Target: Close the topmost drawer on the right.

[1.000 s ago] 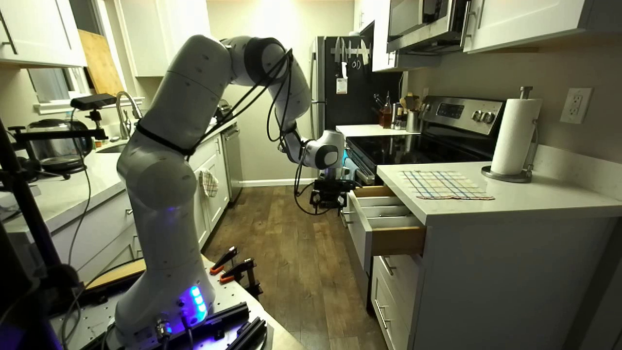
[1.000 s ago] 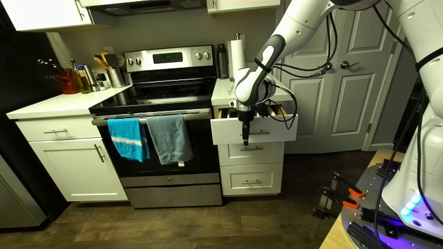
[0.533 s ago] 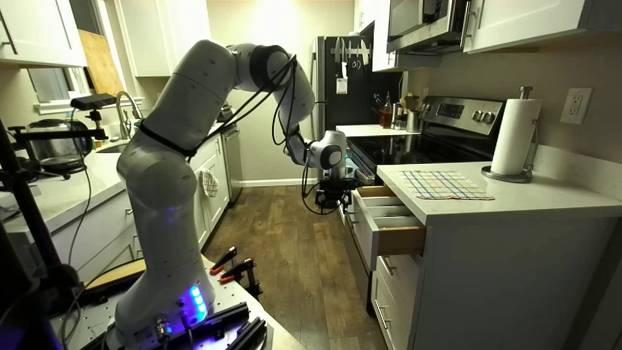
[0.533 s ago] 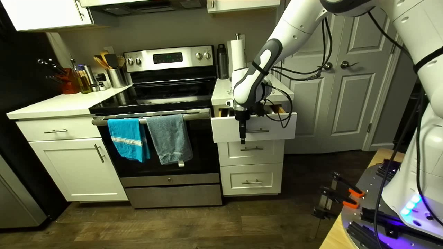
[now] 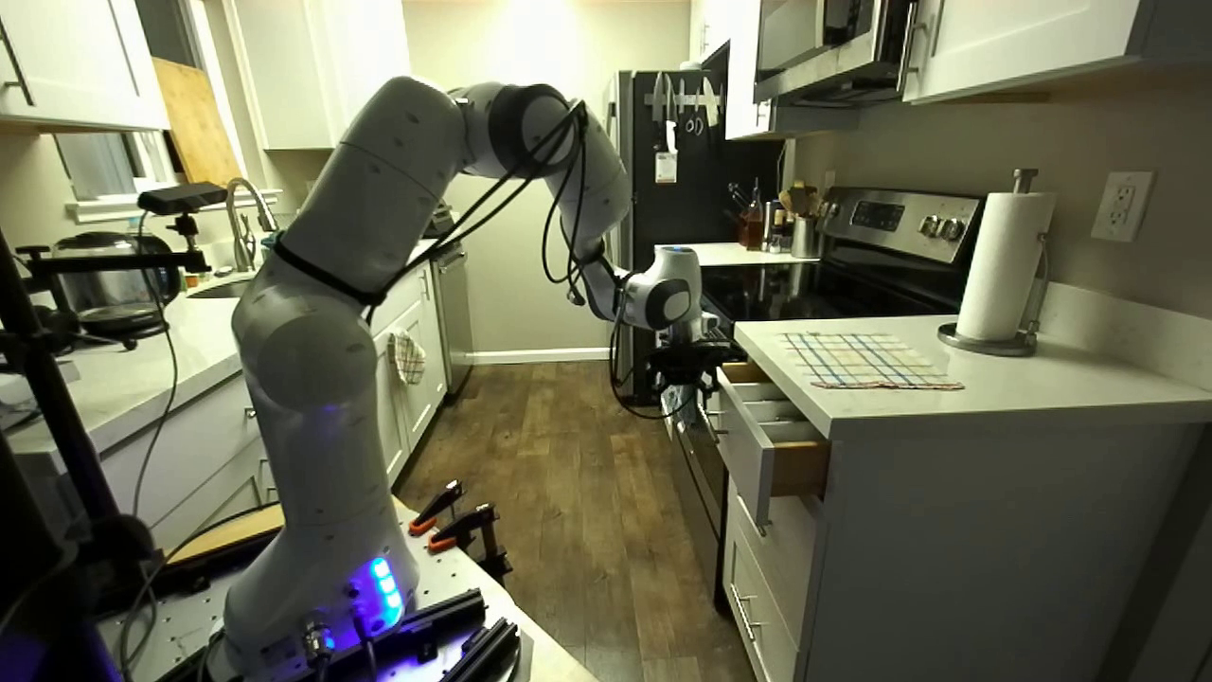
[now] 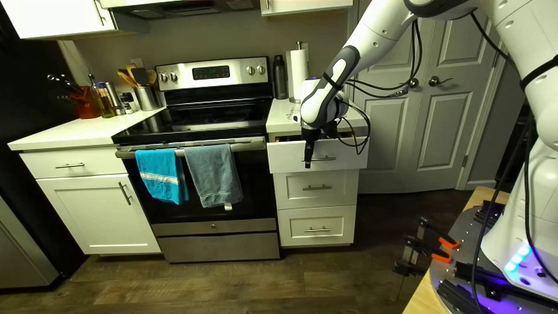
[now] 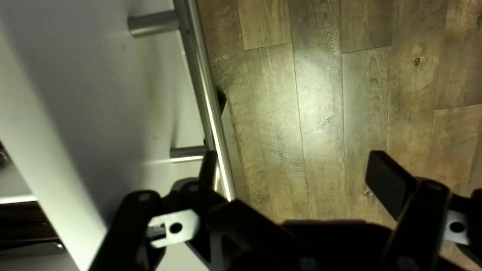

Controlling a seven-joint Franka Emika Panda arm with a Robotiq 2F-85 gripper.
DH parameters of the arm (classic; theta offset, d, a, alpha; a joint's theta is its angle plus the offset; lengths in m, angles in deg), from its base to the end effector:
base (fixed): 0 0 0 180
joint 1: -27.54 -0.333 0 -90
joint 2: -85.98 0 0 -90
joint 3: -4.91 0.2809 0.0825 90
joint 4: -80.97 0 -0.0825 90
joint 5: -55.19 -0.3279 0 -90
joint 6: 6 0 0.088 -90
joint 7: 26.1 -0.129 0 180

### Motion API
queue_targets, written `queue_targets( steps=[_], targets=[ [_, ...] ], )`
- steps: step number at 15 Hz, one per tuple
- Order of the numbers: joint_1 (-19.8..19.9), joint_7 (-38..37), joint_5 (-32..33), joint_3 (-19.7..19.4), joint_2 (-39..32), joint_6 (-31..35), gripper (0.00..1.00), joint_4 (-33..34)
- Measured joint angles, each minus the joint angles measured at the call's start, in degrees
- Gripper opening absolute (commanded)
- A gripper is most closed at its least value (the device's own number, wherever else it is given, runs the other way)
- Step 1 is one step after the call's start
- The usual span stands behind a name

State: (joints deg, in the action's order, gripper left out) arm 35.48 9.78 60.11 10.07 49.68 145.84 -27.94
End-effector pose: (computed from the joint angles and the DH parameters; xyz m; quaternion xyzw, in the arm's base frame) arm 0.5896 -0.0289 0.1718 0.9490 0.3095 0.0576 0.0164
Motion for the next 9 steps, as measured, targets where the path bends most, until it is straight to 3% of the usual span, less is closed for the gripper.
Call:
queue_targets(
  steps=[5,9],
  targets=[
    [1.11,0.0,0.13,-0.45,0.23,3.18,1.0,0.52],
    [1.82,0.21,-0.92,5.37,0.28,3.18,1.0,-0.43]
  ],
)
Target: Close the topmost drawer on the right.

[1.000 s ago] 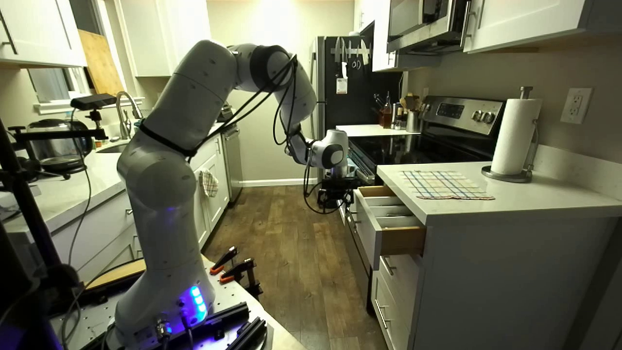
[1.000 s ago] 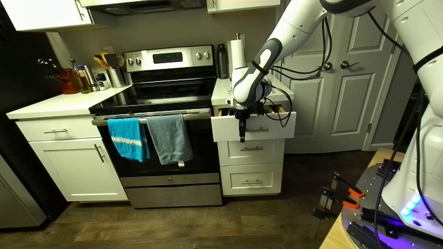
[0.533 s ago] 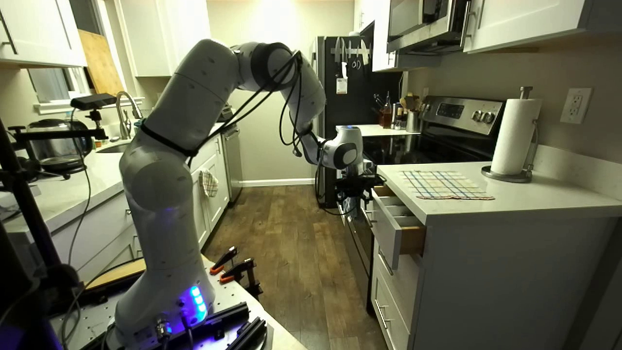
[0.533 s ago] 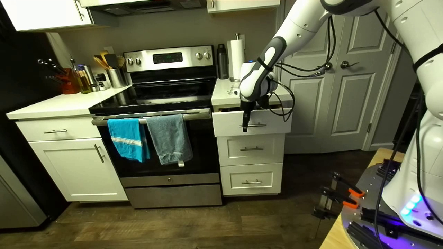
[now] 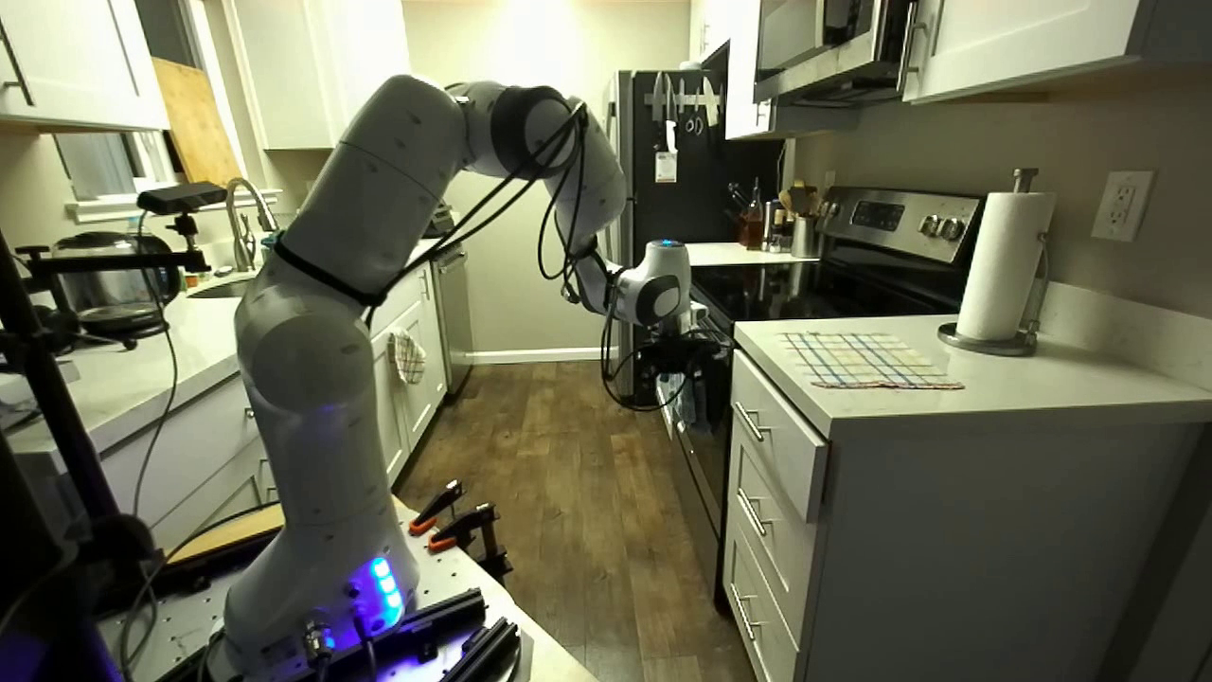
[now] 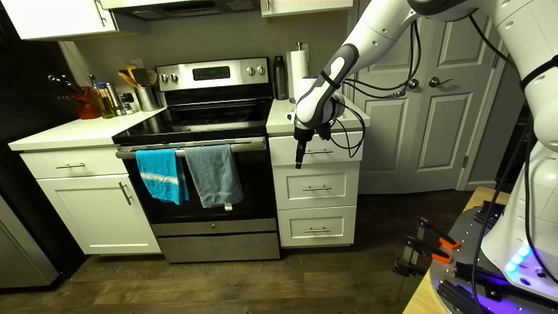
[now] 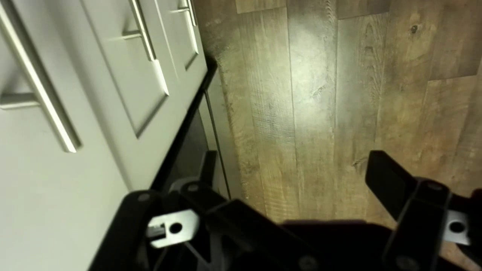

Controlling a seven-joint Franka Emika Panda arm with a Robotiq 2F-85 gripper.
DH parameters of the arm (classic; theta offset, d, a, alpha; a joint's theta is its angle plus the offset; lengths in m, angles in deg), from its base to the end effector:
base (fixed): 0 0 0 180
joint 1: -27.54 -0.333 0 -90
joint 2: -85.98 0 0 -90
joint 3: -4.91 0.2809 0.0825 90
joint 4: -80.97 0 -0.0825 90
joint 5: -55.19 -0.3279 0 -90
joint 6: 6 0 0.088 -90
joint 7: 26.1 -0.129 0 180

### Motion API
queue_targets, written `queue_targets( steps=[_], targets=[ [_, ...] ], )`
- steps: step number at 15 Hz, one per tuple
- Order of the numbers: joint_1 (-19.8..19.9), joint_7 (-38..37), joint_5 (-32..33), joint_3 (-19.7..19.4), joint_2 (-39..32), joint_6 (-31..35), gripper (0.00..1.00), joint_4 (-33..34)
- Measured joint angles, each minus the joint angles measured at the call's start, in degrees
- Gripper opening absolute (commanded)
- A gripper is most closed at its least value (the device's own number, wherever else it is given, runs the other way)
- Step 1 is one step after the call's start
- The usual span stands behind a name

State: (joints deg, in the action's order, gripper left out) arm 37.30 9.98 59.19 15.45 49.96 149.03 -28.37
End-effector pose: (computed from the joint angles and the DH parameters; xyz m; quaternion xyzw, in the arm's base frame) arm 0.5960 0.0056 0.1823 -0.9416 -0.3224 -0.0966 0.0056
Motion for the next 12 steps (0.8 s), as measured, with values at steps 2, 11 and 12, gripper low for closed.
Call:
queue_targets(
  steps=[2,11,12],
  targets=[
    [0.64,0.52,-1.2,3.16,0.0,0.0,1.0,-0.63],
    [1.58,1.19,-3.57,6.44,-0.04,0.01,1.0,-1.05],
    [1.6,1.19,-3.57,6.45,-0.04,0.01,1.0,-1.05]
  ],
)
